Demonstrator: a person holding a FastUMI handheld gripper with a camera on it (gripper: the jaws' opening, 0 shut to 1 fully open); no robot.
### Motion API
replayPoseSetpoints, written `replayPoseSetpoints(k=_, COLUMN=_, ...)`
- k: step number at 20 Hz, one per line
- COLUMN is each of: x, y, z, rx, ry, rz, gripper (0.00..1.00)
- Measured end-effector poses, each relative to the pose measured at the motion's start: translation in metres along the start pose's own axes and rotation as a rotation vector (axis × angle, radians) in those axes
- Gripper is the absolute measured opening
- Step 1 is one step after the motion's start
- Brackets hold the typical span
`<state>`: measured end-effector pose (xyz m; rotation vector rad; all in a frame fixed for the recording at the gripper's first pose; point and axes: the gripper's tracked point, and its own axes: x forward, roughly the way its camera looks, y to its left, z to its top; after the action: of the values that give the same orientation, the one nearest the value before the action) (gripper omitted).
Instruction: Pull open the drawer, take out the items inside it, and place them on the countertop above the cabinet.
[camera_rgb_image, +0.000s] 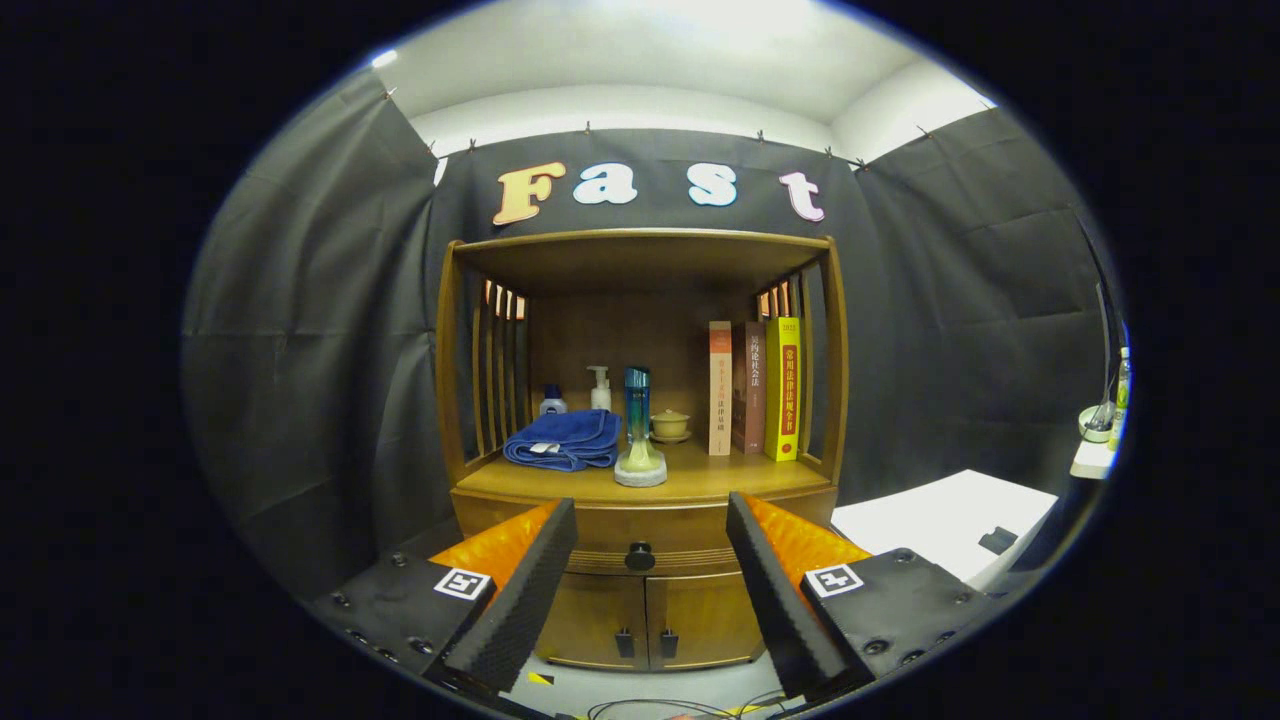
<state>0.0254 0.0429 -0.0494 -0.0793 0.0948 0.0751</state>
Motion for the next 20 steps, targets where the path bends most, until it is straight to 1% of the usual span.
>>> replayPoseSetpoints(k=2, x=-0.008, y=-0.003, z=0.012, rx=0.017, ry=-0.016, rz=0.009, gripper=0.98)
replayPoseSetpoints(k=4, x=-0.017, y=-0.021, z=0.018, rx=0.005, ry=-0.034, rz=-0.018, gripper=0.98)
replayPoseSetpoints(k=9, x=-0.028, y=-0.039, z=0.031, rx=0.015, ry=-0.063, rz=-0.038, gripper=0.99)
replayPoseSetpoints(k=11, x=-0.03, y=-0.041, z=0.036, rx=0.019, ry=-0.08, rz=-0.043, gripper=0.99)
replayPoseSetpoints(k=20, x=-0.03, y=-0.034, z=0.032, rx=0.022, ry=-0.08, rz=-0.03, gripper=0.99)
